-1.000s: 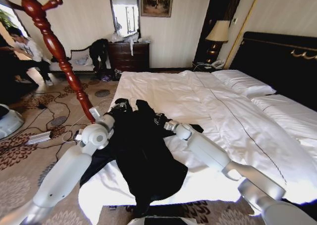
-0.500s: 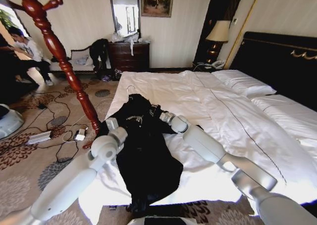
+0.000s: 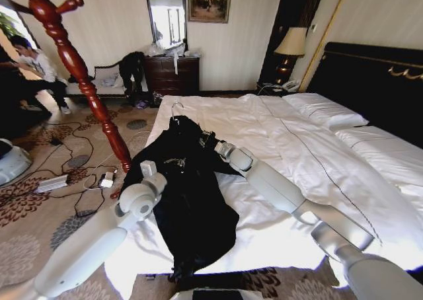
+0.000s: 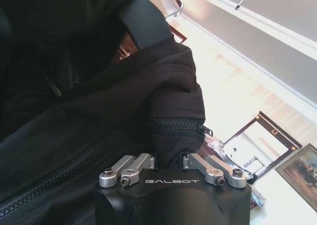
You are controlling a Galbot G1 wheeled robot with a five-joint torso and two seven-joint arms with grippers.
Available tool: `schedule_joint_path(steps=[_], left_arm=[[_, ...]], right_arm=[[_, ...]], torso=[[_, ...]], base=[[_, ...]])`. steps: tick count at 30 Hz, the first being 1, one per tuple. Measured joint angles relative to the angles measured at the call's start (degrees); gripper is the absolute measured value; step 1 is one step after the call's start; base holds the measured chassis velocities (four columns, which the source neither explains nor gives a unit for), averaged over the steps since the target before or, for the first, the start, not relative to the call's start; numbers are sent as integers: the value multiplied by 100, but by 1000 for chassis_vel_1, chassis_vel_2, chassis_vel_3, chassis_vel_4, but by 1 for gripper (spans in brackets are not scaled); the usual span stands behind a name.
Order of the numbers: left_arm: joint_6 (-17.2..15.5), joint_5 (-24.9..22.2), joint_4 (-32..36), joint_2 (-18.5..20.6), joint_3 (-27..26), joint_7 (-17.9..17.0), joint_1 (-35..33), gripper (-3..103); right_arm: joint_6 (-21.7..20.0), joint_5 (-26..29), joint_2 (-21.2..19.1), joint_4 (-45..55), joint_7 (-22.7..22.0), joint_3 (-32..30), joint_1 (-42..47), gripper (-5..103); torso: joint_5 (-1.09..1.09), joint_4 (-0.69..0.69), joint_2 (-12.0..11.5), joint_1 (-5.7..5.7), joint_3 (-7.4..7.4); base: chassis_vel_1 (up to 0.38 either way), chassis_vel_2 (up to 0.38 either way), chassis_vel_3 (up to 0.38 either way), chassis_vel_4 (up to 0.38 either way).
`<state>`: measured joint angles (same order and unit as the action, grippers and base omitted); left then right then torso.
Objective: Pick up the clothes from the bed and hang them on the clothes hanger.
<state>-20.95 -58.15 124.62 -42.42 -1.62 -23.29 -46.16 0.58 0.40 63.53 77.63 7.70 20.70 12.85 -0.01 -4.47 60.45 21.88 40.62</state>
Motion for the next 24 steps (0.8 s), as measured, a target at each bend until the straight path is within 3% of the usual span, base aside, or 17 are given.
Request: schedule_joint_path(steps=[3, 7, 8, 9, 11, 15, 18, 21, 24], left_arm=[[-52, 50, 617, 413, -226, -7, -213, 31], [-52, -96, 945, 677, -410, -61, -272, 42], [-58, -219, 1005, 729, -488, -90, -266, 42], [-157, -622, 1083, 806, -744, -263, -265, 53], [-282, -810, 1091, 818, -889, -406, -291, 58], [-706, -1239, 782, 824, -1853, -753, -823, 74], [-842, -1220, 573, 821, -2061, -783, -977, 80], [-986, -1358, 251, 794, -2129, -673, -1018, 96], [-1027, -1526, 186, 768, -2078, -620, -942, 99]], right_arm=[[-8, 53, -44, -40, -27, -56, -10, 20], [-8, 63, -140, -73, -44, -154, 19, 20], [-8, 64, -181, -75, -49, -185, 43, 20], [-8, 65, -254, -79, -55, -262, 112, 20], [-8, 66, -283, -79, -57, -301, 147, 20], [2, 69, -397, -72, -63, -467, 340, 20], [15, 67, -424, -59, -64, -493, 394, 20], [29, 65, -465, -5, -58, -500, 435, 20], [33, 65, -476, 34, -55, -500, 432, 20]], torso=[[0, 3, 0, -1, -1], [0, 4, 1, -1, -1], [1, 2, 0, -1, -1], [2, -4, 0, -1, -1], [2, -4, 0, -1, -1], [0, 3, 0, -1, -1], [0, 4, 1, -1, -1], [0, 0, 0, 0, 0], [0, 0, 0, 0, 0]], base=[[0, 0, 0, 0], [0, 0, 0, 0], [0, 0, 0, 0], [0, 0, 0, 0], [0, 0, 0, 0], [0, 0, 0, 0], [0, 0, 0, 0], [0, 0, 0, 0], [0, 0, 0, 0]])
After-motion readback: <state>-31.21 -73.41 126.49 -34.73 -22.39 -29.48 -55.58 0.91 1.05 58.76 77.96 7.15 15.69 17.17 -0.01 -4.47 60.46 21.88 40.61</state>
